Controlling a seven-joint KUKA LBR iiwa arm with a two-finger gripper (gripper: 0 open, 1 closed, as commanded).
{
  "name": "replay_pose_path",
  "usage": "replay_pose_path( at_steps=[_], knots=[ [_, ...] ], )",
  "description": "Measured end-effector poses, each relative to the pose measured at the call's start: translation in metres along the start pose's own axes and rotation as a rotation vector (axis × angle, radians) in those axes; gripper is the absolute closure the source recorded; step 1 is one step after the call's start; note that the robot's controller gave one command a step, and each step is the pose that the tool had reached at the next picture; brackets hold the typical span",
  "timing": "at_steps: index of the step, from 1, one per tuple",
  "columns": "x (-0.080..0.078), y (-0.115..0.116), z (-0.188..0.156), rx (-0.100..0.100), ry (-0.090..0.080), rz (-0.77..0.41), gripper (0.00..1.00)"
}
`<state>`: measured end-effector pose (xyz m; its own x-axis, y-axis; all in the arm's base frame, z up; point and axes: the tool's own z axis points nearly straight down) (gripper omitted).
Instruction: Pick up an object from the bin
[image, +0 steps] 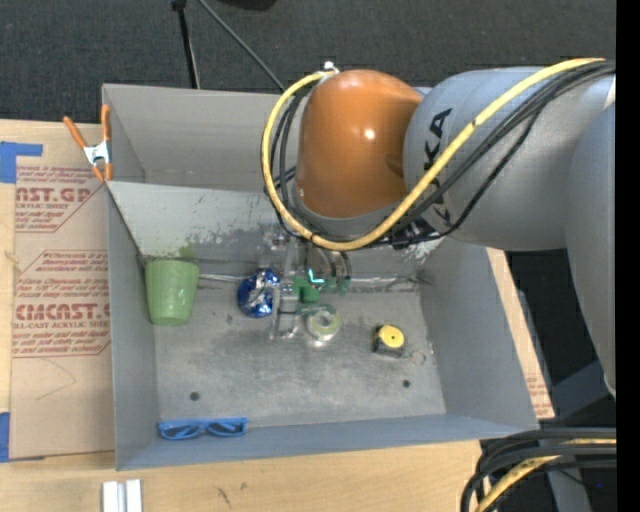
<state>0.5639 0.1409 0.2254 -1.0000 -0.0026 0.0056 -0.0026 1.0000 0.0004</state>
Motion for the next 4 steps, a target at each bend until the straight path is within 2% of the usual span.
replay_pose_path(
  at_steps=[1, 2, 3, 4],
  knots=[
    [-0.021, -0.075, 0.121, 0.002, 0.000, 0.101, 0.00],
    [-0.033, -0.054, 0.151, -0.002, -0.024, 0.034, 0.00],
    [-0.027, -0.026, 0.153, -0.002, -0.016, 0.042, 0.00],
    [-0.025, -0.027, 0.155, -0.002, -0.009, 0.043, 1.00]
  ],
)
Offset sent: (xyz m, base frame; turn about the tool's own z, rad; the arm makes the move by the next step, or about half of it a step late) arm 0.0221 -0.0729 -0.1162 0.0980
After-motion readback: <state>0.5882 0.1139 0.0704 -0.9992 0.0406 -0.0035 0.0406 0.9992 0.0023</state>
